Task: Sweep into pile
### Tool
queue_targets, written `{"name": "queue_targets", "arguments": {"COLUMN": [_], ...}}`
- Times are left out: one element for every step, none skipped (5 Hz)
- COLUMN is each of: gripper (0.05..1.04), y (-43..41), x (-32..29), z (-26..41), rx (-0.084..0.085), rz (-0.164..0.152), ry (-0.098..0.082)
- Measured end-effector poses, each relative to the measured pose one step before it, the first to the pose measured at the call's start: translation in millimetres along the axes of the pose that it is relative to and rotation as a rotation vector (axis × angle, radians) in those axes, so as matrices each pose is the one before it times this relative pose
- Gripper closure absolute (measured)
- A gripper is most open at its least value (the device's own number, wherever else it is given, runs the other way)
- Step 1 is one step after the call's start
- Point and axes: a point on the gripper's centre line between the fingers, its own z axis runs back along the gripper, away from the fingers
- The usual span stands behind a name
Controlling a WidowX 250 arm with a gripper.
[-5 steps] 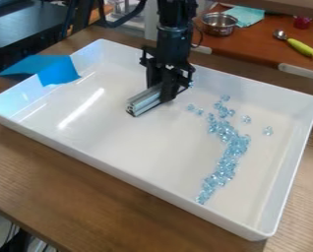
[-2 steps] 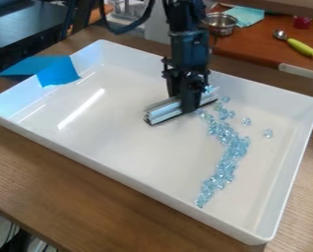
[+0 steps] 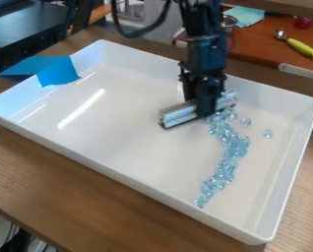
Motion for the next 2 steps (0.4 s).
{"name": "queue_targets", "arguments": {"gripper": [0.705, 0.705], "y": [-17.01, -11.01], "x": [7.95, 0.69], "z": [-4.24, -2.96], "rx": [-0.0429, -0.0399], "rz": [-0.0176, -0.0135], "ry": [-0.0122, -0.0115]}}
